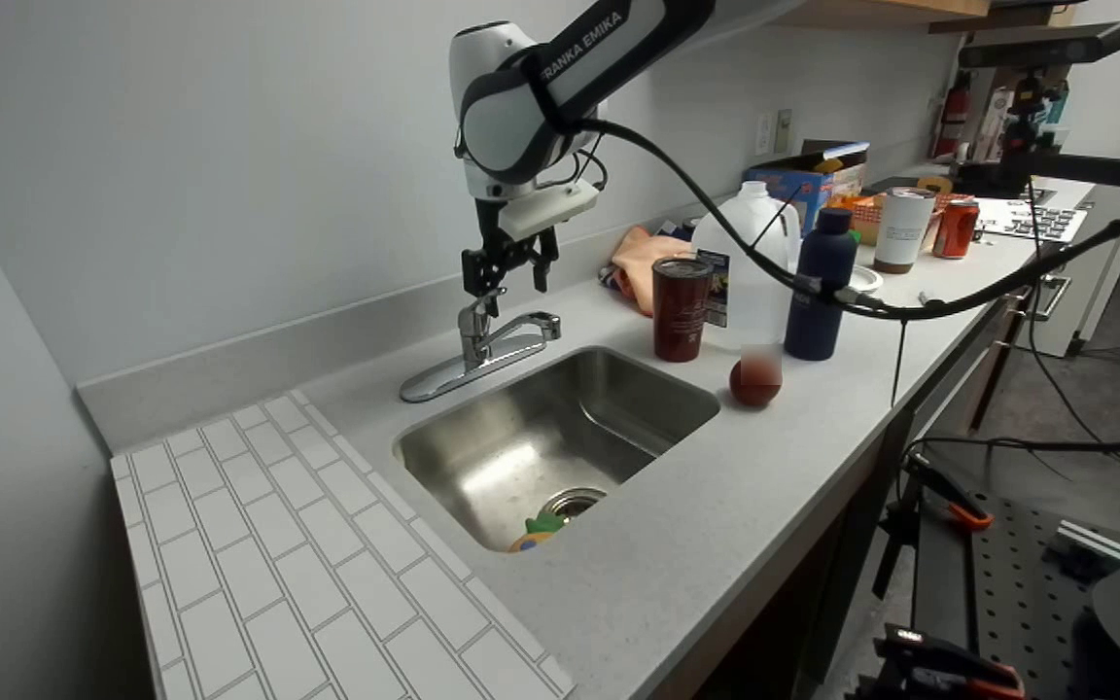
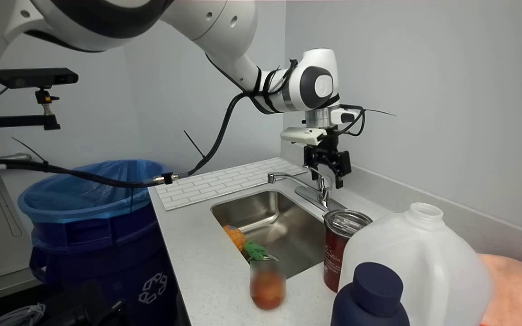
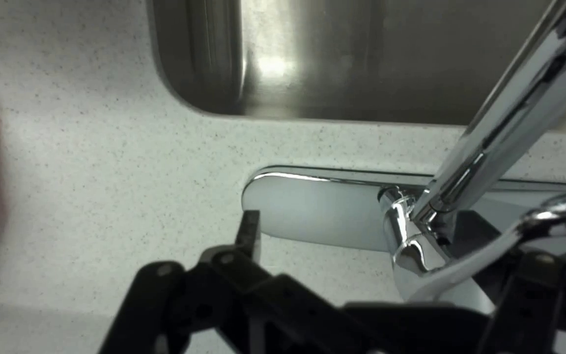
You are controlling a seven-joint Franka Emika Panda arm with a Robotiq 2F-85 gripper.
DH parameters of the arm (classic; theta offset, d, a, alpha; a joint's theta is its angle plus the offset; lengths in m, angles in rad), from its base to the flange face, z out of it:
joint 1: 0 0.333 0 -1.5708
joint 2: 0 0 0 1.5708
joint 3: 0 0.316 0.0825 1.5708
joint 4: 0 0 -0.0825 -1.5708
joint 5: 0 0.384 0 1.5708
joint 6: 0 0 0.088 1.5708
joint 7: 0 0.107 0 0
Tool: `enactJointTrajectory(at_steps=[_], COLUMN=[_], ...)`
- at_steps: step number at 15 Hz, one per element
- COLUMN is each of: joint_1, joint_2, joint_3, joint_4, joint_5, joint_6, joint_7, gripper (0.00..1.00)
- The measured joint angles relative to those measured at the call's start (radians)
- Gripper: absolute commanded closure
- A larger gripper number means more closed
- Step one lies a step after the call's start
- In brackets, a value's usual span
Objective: Push the faucet handle downwards.
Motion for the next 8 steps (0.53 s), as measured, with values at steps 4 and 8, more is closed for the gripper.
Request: enactJointTrajectory(at_steps=[4, 8], joint_1=[-0.001, -0.001], joint_2=[-0.013, -0.034], joint_3=[0.0, 0.0], joint_4=[-0.028, -0.047], joint_5=[0.002, 0.004], joint_6=[-0.006, -0.019], joint_7=[-0.001, -0.001], gripper=[0.0, 0.0])
